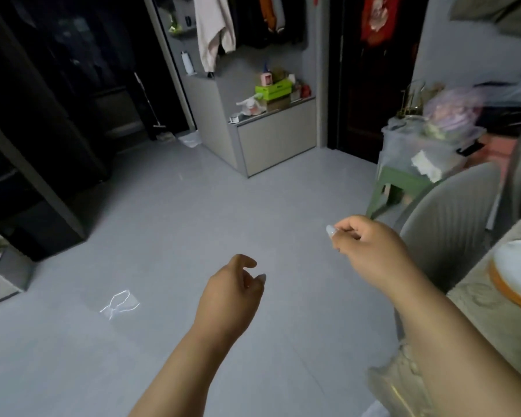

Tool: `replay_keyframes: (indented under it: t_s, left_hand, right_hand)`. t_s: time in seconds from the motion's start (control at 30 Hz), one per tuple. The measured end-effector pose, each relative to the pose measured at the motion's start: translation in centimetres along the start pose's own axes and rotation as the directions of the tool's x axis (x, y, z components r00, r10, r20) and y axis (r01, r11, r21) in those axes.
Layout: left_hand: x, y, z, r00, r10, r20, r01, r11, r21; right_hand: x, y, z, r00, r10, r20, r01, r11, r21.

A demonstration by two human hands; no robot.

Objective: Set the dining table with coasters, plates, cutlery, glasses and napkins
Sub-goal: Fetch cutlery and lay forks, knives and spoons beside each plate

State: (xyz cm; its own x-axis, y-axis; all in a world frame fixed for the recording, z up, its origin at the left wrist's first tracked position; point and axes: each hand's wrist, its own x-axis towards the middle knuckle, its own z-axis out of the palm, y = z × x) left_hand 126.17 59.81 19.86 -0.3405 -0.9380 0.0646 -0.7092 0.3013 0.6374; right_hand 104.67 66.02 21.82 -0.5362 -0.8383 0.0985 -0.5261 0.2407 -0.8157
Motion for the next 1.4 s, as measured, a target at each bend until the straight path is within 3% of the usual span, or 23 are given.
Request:
replay_keyframes:
  t_s: [0.37,0.53,0.77,1.03,1.4]
  left_hand:
    - [27.7,0.6,0.5,0.948,0.274,0.161,-0.283,0.958,0.035]
    - [36.3,4.4,4.6,0.877,0.410,0.249,-0.416,0.909,-0.030]
    - [47.2,12.3,13.6,0.762,0.546,0.348,-0.568,0.822,-0.045]
    - [59.4,24.1,24.5,0.685,0.608,0.401,-0.629,0.772,-0.095]
    - [75.1,34.7,36.9,0.620,0.646,0.445,-0.630,0.748,-0.207]
  right_hand:
    - [19.0,-1.4,4.3,0.956,0.148,-0.254,-0.152,0.988,0.005]
    - [24.4,0.7,2.3,0.895,0.260,-0.362,-0.282,0.959,-0.008]
    - [34.1,5.8,-3.0,0.830,0.303,-0.469,-0.341,0.940,0.005]
    - [47.6,12.4,-13.1,0.770,0.347,-0.536,-0.428,0.903,-0.030]
    - [62.9,21.8,-19.5,0.636,0.466,-0.615,-0.521,0.847,0.103]
